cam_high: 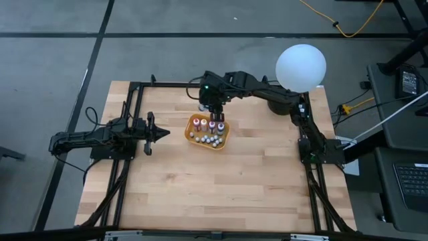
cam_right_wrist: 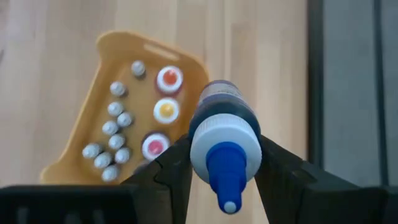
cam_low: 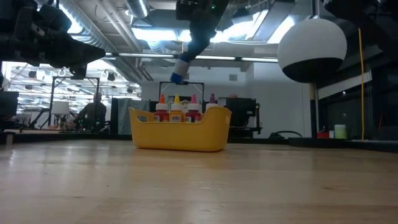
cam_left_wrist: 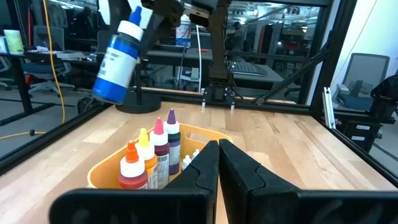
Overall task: Pick & Place food coloring
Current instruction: Put the large blue food coloring bottle into the yellow bin
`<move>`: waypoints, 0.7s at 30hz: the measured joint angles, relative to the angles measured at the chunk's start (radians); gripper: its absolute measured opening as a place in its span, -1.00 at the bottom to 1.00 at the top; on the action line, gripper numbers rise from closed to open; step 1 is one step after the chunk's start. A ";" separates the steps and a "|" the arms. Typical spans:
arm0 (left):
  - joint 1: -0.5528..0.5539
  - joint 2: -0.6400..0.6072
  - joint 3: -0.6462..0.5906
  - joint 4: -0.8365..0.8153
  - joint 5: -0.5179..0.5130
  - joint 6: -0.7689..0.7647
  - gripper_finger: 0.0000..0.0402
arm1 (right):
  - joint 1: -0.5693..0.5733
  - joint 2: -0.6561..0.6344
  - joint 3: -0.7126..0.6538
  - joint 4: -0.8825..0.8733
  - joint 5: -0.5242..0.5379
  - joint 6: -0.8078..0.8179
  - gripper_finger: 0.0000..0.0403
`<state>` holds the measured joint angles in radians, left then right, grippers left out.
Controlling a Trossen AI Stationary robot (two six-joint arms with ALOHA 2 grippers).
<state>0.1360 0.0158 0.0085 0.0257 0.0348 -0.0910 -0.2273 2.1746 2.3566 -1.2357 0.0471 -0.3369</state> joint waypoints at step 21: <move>0.000 0.000 0.000 0.000 0.001 0.000 -0.95 | -0.031 0.102 -0.021 0.098 -0.070 -0.062 -0.26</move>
<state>0.1360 0.0156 0.0084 0.0262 0.0355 -0.0910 -0.2581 2.2761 2.3360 -1.1373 -0.0234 -0.3985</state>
